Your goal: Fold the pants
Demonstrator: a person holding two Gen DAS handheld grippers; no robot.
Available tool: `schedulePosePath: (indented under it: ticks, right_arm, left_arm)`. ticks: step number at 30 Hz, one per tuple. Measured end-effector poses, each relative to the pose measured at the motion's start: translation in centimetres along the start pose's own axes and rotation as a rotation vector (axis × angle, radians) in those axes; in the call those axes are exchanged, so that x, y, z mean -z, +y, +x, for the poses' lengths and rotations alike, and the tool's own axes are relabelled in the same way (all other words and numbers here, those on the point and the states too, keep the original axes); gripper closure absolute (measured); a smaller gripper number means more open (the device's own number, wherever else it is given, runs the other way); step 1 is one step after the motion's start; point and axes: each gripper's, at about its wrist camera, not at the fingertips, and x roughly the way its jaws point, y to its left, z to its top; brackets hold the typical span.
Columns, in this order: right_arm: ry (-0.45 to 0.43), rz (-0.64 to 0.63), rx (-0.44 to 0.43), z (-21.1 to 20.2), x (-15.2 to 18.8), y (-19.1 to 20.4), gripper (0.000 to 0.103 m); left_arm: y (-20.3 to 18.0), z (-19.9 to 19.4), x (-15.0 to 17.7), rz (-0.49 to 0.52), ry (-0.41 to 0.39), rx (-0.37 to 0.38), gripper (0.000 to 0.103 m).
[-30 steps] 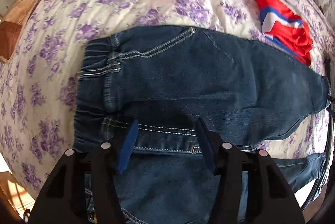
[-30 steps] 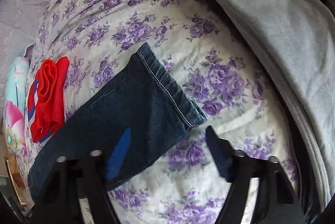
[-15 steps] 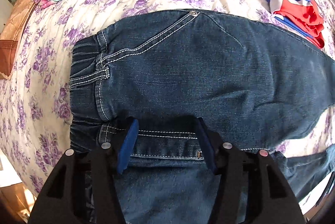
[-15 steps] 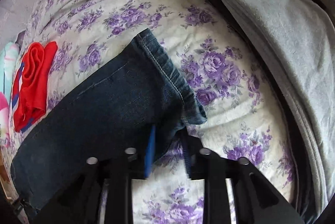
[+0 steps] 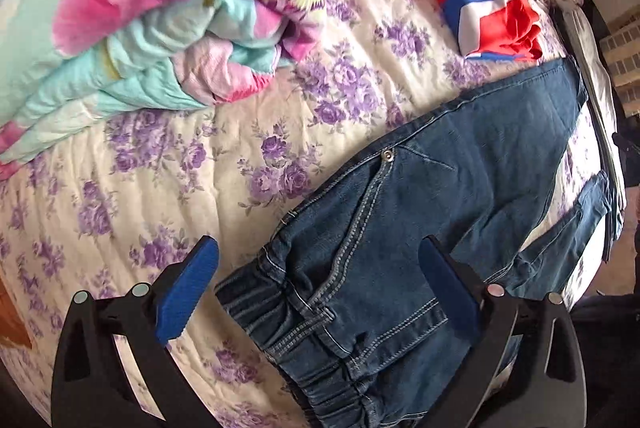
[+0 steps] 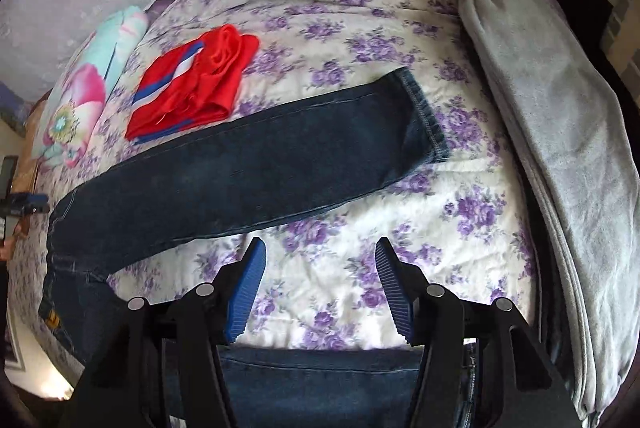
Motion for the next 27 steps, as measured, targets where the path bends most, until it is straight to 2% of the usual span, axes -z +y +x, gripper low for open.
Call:
schedulePosePath:
  ticks: [3, 4, 6, 7, 8, 10, 11, 12, 13, 15, 17, 20, 23, 24, 26, 27]
  right_arm:
    - [0.021, -0.102, -0.028, 0.9, -1.2, 3.2, 0.046]
    - [0.026, -0.150, -0.043, 1.4, -1.9, 4.6, 0.046]
    - [0.038, -0.253, -0.097, 2.6, -3.5, 7.7, 0.046]
    - [0.047, -0.309, -0.144, 3.3, -4.5, 9.6, 0.046]
    - [0.059, -0.367, -0.193, 4.1, -5.4, 11.6, 0.046]
    - [0.084, -0.517, -0.290, 5.4, -6.9, 16.7, 0.045]
    - [0.107, -0.605, -0.340, 6.1, -7.7, 19.6, 0.044]
    - [0.135, -0.686, -0.383, 6.9, -8.3, 22.4, 0.036]
    - [0.162, -0.760, -0.415, 7.9, -9.0, 25.1, 0.032]
    - [0.220, -0.878, -0.457, 10.0, -10.0, 29.8, 0.032]
    - [0.282, -0.968, -0.449, 12.4, -10.7, 33.5, 0.032]
    - [0.353, -1.067, -0.435, 15.2, -11.1, 36.6, 0.032]
    - [0.429, -1.096, -0.411, 17.7, -11.3, 37.6, 0.032]
    - [0.450, -1.098, -0.403, 18.4, -11.3, 37.7, 0.034]
    - [0.504, -1.097, -0.391, 20.0, -11.0, 37.5, 0.046]
    - [0.531, -1.090, -0.387, 20.8, -10.8, 37.3, 0.063]
  left_arm:
    - [1.0, 2.9, -0.2, 0.018, 0.060, 0.084, 0.006]
    - [1.2, 3.8, -0.3, 0.014, 0.078, 0.111, 0.013]
    - [1.8, 5.1, -0.5, 0.008, 0.096, 0.142, 0.031]
    - [1.7, 5.0, -0.3, 0.016, 0.075, 0.152, 0.044]
    - [1.7, 4.5, -0.1, 0.024, 0.053, 0.166, 0.050]
    - [2.3, 3.1, 0.4, 0.014, 0.012, 0.163, 0.080]
    - [2.6, 2.3, 0.6, 0.011, -0.005, 0.170, 0.082]
    - [2.6, 1.7, 0.9, 0.014, -0.024, 0.179, 0.085]
    - [2.4, 1.3, 0.9, 0.023, -0.037, 0.176, 0.085]
    - [1.7, 0.5, 1.2, 0.051, -0.056, 0.152, 0.086]
    - [1.3, 0.2, 1.4, 0.063, -0.072, 0.140, 0.086]
    - [1.0, -0.6, 1.4, 0.085, -0.097, 0.137, 0.087]
    - [0.9, -1.0, 1.7, 0.093, -0.111, 0.137, 0.087]
    - [0.8, -1.1, 1.8, 0.096, -0.114, 0.136, 0.087]
    - [0.4, -1.0, 1.8, 0.102, -0.117, 0.130, 0.087]
    - [0.4, -1.1, 1.8, 0.105, -0.118, 0.128, 0.087]
